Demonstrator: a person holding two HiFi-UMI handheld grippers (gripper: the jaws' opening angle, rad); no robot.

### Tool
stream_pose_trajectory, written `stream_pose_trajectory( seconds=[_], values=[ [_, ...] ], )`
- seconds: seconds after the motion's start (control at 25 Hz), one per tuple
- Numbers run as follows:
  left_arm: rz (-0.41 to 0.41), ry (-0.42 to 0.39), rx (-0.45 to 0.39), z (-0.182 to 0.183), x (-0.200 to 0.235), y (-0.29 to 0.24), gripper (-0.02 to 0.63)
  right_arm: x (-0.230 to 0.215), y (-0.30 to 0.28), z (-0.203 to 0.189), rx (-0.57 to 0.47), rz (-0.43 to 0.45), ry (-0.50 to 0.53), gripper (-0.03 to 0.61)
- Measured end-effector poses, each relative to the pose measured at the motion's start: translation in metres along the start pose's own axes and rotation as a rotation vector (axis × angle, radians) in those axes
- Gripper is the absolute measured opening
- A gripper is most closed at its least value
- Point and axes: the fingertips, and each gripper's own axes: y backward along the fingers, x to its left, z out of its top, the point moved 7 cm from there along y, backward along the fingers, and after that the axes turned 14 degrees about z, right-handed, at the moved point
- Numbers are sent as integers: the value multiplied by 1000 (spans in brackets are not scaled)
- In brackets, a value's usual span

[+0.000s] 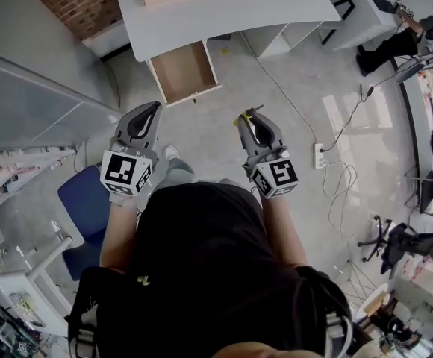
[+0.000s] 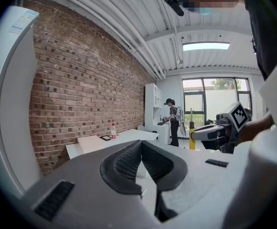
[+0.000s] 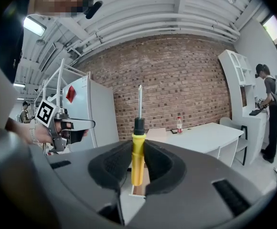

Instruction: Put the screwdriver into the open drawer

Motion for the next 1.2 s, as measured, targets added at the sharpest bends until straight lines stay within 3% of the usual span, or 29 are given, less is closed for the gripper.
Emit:
stream_pose_trajectory(
  seconds=[0.56, 1.2],
  values=[
    [-2, 28, 58, -22, 127, -26, 5, 14, -145, 4, 49, 44, 4, 86],
    [73, 86, 148, -55, 165, -39, 5, 1, -220, -27, 217, 167, -19, 86]
  ],
)
